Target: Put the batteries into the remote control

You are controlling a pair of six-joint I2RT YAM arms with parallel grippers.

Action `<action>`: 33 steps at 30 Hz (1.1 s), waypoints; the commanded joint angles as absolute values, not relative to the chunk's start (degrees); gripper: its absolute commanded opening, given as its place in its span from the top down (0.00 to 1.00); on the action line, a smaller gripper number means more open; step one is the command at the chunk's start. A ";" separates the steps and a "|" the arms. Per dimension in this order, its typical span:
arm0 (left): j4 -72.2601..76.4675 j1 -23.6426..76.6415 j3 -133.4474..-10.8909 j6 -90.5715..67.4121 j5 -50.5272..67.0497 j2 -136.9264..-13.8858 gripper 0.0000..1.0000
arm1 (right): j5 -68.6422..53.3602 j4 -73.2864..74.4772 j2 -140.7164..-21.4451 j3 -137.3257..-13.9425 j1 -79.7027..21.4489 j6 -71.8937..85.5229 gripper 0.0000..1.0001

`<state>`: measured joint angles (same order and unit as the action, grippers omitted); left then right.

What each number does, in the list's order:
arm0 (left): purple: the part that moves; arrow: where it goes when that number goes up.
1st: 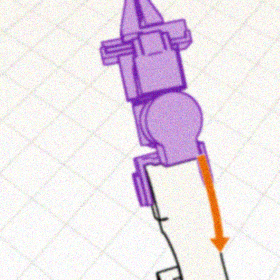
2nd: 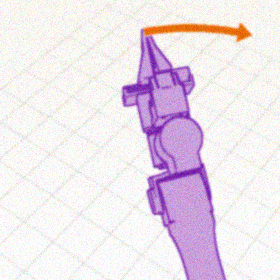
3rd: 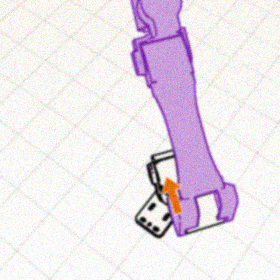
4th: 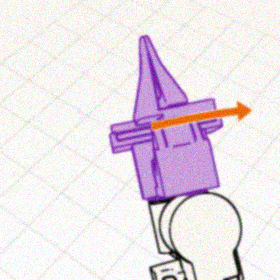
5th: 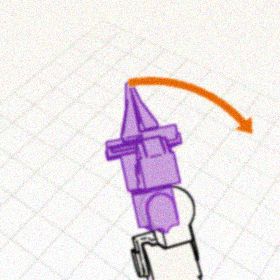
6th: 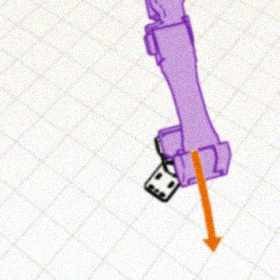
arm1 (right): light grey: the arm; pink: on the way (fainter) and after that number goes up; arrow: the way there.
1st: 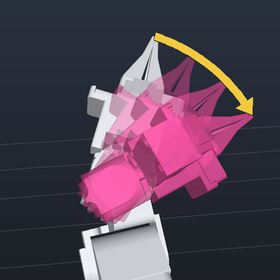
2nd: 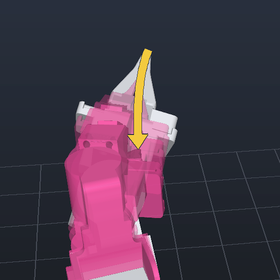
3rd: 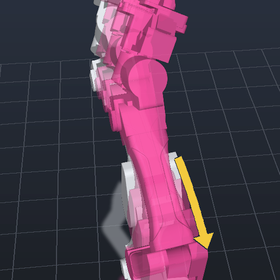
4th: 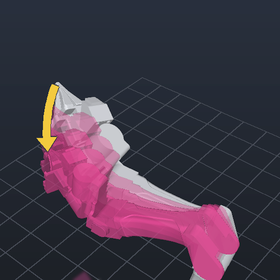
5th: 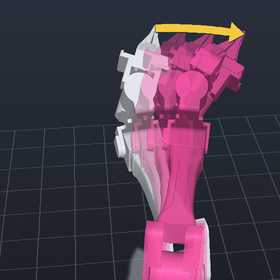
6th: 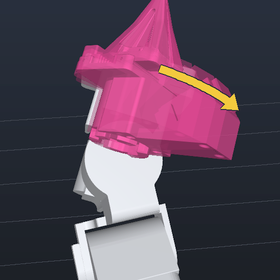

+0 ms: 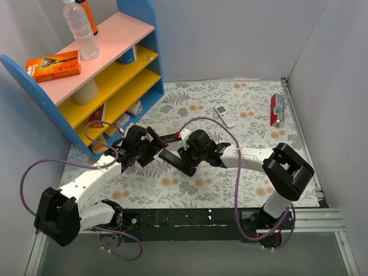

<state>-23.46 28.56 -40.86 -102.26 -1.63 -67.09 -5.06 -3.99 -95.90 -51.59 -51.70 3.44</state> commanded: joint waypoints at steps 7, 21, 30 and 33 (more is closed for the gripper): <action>-24.96 28.12 -41.92 -88.71 -15.45 -47.30 0.02 | 9.75 4.66 -78.77 -51.52 -42.73 11.15 0.27; -24.96 28.12 -41.14 -71.81 -28.03 -21.63 0.02 | 38.04 10.19 -42.56 -38.07 -36.30 15.21 0.04; -23.47 28.12 -37.09 -70.31 -28.30 -16.26 0.02 | 42.18 11.34 -26.11 -33.14 -36.21 12.66 0.04; -22.68 28.12 -36.30 -69.70 -28.21 -15.91 0.02 | 43.32 11.78 -23.82 -32.17 -36.21 11.69 0.04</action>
